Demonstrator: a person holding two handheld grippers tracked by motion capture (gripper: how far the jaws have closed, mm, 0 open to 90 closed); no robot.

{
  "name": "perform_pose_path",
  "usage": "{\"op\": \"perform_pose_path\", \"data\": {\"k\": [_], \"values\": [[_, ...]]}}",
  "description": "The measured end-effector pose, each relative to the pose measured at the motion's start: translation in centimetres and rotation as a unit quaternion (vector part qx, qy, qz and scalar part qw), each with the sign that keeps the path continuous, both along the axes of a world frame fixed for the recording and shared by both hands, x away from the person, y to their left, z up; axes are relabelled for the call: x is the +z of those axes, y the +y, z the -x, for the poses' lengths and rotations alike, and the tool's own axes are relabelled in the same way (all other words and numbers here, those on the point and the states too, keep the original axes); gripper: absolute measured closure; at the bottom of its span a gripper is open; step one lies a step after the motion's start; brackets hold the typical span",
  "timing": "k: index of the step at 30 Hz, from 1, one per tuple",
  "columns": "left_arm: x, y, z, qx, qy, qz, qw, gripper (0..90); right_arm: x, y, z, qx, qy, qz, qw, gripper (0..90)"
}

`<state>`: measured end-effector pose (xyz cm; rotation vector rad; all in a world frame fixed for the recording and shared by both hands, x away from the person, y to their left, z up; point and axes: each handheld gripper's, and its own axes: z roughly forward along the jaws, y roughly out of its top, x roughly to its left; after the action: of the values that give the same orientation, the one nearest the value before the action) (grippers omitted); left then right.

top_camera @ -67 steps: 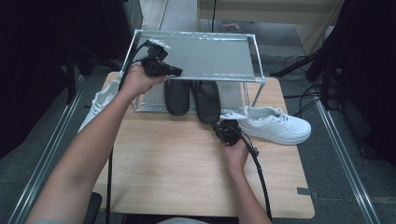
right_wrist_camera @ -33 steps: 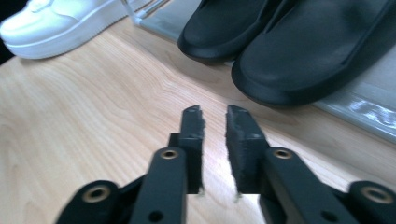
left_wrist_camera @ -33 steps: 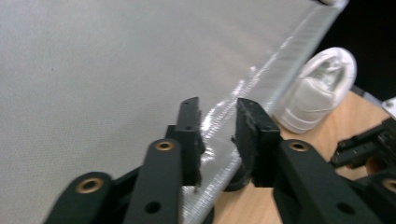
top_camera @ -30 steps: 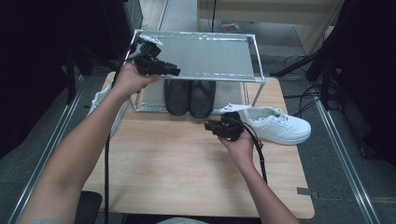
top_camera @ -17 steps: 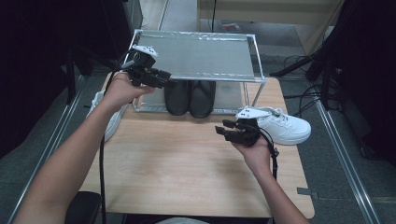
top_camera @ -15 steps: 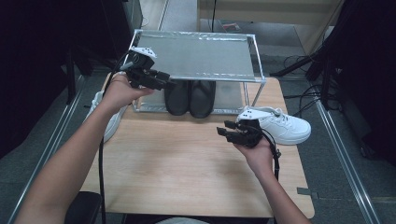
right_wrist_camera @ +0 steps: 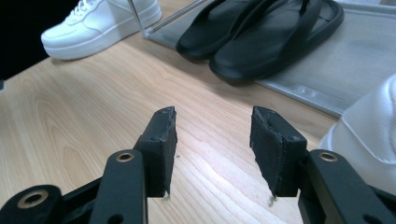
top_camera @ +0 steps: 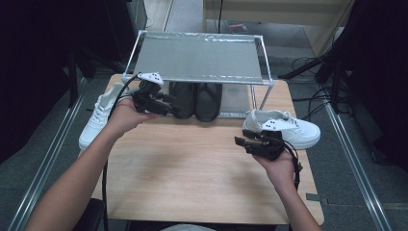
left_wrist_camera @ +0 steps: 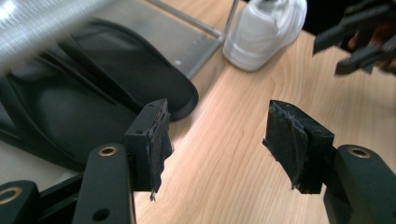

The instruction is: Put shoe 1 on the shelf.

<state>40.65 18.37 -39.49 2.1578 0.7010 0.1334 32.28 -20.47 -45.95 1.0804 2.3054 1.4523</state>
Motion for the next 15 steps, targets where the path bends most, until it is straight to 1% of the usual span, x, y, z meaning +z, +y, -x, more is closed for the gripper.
{"op": "perform_pose_path", "data": {"k": [1, 5, 8, 10, 14, 15], "values": [[-0.3, 0.0, 0.1, 0.000, 0.003, -0.002, 1.0000, 39.5, 0.0, -0.1, 0.1, 0.000, 0.000, 0.005, 1.0000, 52.5], [-1.5, 0.3, 0.4, 0.005, 0.012, 0.000, 0.9999, 39.4, -0.3, -0.4, 0.7, -0.003, -0.006, 0.022, 0.9997, 52.3], [-2.5, 0.4, 0.8, 0.008, 0.016, 0.008, 0.9998, 39.4, -0.4, -0.4, 0.8, 0.001, -0.008, 0.027, 0.9996, 52.1], [-3.3, 0.5, 1.0, 0.005, 0.027, 0.013, 0.9995, 39.3, -0.6, -0.4, 0.6, 0.006, -0.010, 0.028, 0.9995, 52.0], [-4.8, 0.6, 1.3, 0.007, 0.034, 0.011, 0.9993, 39.2, -0.8, -0.3, 0.5, 0.016, -0.006, 0.032, 0.9993, 51.9], [-5.0, 0.7, 1.4, 0.008, 0.039, 0.009, 0.9991, 39.2, -0.8, -0.3, 0.4, 0.018, -0.006, 0.032, 0.9993, 51.9]]}}
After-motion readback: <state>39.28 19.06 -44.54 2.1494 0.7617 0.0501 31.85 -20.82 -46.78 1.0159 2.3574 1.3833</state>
